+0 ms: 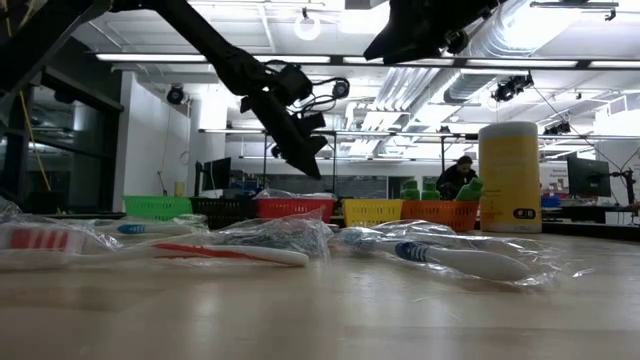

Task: Pick & Place Travel size toiletries
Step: Put the blue toothbrush into the red basket

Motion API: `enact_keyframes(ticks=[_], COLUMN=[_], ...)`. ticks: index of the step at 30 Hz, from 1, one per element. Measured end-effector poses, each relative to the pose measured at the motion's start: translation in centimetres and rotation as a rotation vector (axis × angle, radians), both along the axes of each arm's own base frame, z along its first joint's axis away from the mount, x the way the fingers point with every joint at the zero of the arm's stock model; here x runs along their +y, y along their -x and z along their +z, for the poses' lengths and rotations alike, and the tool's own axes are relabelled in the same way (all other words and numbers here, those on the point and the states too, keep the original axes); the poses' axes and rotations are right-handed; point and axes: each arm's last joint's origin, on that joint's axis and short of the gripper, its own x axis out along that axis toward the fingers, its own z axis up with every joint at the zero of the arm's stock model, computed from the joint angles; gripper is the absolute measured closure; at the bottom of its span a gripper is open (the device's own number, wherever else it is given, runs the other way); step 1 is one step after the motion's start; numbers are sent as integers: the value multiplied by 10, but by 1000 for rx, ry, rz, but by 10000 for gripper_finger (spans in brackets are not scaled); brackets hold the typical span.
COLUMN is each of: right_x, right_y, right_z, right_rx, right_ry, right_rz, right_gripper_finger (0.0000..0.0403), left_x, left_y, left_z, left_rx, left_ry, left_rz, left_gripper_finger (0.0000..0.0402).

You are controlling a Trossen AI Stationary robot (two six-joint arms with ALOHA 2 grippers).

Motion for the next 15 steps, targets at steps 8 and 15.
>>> enact_keyframes(ticks=[8, 15], right_x=[0, 0], right_y=[0, 0], right_z=[0, 0], right_rx=[-1, 0], right_ry=[-1, -1], right_rz=[0, 0], right_gripper_finger=[121, 121], left_x=[7, 7], left_y=[2, 10], left_z=[-16, -32], left_rx=[25, 116], left_ry=[56, 156], left_rz=[28, 22], left_gripper_finger=[401, 401])
